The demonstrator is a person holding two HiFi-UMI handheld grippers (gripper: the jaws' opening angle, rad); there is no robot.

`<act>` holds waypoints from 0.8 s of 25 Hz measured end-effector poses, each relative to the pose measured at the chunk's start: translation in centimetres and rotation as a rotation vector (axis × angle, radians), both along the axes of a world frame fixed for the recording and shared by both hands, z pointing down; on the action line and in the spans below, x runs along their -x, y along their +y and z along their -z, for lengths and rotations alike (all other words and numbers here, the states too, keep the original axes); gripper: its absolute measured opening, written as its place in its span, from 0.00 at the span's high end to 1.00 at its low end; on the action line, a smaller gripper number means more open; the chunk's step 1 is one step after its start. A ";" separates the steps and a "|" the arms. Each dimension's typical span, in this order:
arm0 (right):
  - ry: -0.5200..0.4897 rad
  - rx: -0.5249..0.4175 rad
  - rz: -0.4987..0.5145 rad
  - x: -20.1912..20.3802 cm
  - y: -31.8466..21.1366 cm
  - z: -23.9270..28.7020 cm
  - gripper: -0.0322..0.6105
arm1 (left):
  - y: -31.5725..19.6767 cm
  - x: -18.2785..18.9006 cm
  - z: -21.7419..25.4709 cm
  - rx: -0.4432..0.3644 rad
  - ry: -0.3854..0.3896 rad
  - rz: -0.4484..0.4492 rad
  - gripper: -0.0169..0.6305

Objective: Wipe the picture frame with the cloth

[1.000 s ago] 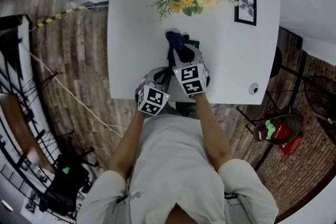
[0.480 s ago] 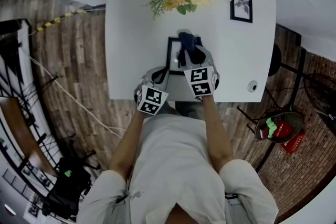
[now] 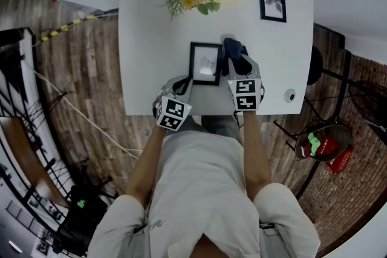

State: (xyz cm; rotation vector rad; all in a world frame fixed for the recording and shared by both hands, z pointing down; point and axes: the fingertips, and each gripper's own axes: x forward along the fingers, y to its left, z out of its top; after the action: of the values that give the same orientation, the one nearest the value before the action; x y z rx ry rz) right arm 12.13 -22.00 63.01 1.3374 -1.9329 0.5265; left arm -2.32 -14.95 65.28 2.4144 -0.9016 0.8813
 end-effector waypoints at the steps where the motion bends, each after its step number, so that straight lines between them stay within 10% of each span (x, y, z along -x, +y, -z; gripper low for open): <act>1: 0.001 -0.010 0.002 0.1 0.1 0.4 0.79 | 0.0 0.0 0.0 -0.001 0.000 -0.003 0.94; 20: -0.066 -0.019 0.217 11.8 2.3 1.0 0.79 | -0.1 -0.2 0.0 -0.002 0.012 -0.030 0.94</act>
State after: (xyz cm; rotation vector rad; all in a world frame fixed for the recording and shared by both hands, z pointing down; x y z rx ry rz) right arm 0.32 -19.74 61.97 1.1157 -2.1108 0.4511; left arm -2.09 -15.04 65.25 2.4382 -0.8638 0.8757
